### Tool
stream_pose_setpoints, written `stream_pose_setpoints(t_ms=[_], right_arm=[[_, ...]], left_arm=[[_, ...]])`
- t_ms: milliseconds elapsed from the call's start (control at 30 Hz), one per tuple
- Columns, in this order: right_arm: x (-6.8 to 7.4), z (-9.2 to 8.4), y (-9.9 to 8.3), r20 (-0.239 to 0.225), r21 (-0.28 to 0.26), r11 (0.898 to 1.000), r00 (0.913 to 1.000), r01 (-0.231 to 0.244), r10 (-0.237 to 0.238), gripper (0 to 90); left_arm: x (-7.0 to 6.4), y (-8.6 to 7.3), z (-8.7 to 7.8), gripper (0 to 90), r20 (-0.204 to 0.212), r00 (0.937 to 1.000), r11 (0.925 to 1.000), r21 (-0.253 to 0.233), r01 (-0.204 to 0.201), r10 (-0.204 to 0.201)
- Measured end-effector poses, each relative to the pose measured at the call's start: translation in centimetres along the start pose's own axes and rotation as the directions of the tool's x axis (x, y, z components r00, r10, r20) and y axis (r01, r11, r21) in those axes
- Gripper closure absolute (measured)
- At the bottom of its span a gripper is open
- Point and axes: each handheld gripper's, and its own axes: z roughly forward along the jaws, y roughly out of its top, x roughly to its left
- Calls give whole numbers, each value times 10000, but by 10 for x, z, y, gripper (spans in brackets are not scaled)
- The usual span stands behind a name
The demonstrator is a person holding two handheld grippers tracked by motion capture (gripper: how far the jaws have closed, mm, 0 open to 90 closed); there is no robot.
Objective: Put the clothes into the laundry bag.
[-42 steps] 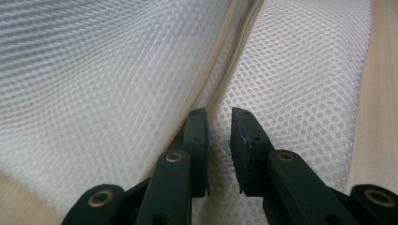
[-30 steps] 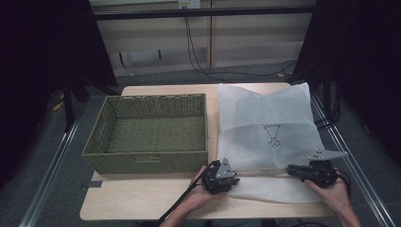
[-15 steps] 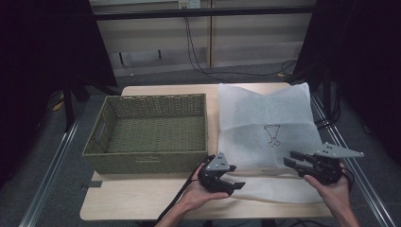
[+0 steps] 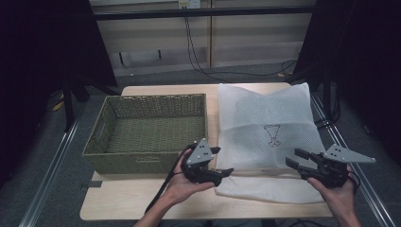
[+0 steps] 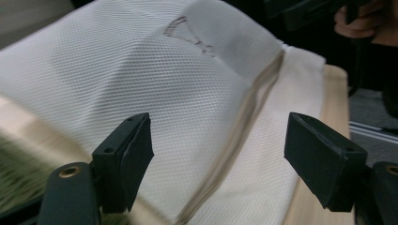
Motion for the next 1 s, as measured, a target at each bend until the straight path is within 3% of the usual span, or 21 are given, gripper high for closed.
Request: stream_pose_setpoints(t_ms=[100, 133, 167, 233, 300, 333, 367, 400, 433, 533, 600, 700, 733, 767, 833, 900, 967, 1000], right_arm=[[0, -2, -2, 169, -46, 10000, 9998, -79, 80, 451], [0, -2, -5, 255, -8, 9998, 9995, -190, 190, 442], [0, -2, -5, 255, -8, 9998, 9995, -190, 190, 442], [-1, -1, -7, 307, -6, 9998, 9994, -186, 186, 438], [1, 0, -9, 398, 29, 9997, 9989, -229, 228, 429], [1, 0, -10, 431, -21, 9997, 9987, -258, 259, 427], [2, -1, -10, 412, -42, 9996, 9987, -283, 285, 426], [2, -1, -10, 459, -34, 9996, 9986, -277, 279, 422], [3, -1, -11, 503, -63, 9996, 9983, -276, 279, 422], [4, -3, -14, 573, -71, 9995, 9978, -321, 324, 416], [5, -3, -16, 631, -81, 9992, 9972, -397, 402, 410], [6, -4, -20, 712, -51, 9992, 9967, -384, 387, 404], [6, -5, -21, 690, -52, 9992, 9968, -392, 395, 402], [6, -5, -21, 690, -52, 9992, 9968, -392, 395, 402], [7, -7, -25, 647, -18, 9990, 9969, -438, 438, 384], [8, -9, -27, 688, -137, 9989, 9966, -441, 450, 373], [9, -10, -27, 675, -235, 9984, 9963, -520, 535, 369], [9, -14, -29, 862, -500, 9970, 9942, -599, 641, 343]], left_arm=[[8, -3, -14, 228, -370, 9993, 10000, -54, 54, -55], [16, -7, -27, 219, -706, 9973, 9997, -135, 209, -218], [16, -7, -27, 210, -706, 9973, 9997, -135, 209, -218], [23, -12, -40, 198, -1093, 9926, 9985, -214, 509, -530], [30, -21, -59, 148, -1825, 9785, 9949, -468, 893, -965], [31, -24, -65, 122, -1990, 9744, 9939, -532, 962, -1050], [31, -24, -65, 127, -1990, 9744, 9939, -532, 962, -1050], [33, -30, -78, 114, -2473, 9570, 9883, -555, 1424, -1518], [34, -35, -87, 79, -2450, 9556, 9859, -741, 1498, -1636], [34, -45, -105, 78, -2723, 9417, 9780, -1192, 1710, -1978], [36, -55, -116, 72, -2839, 9345, 9750, -1184, 1882, -2149], [38, -64, -124, 66, -2911, 9341, 9768, -1147, 1806, -2069], [39, -74, -133, 75, -3347, 9155, 9735, -1230, 1927, -2235], [39, -74, -133, 111, -3347, 9155, 9735, -1230, 1927, -2235], [43, -87, -146, 125, -3799, 8920, 9688, -1329, 2092, -2448], [40, -91, -153, 109, -3975, 8831, 9670, -1514, 2047, -2492], [39, -94, -156, 103, -3996, 8859, 9705, -1461, 1920, -2354], [36, -99, -160, 100, -4207, 8785, 9733, -1336, 1868, -2264]])
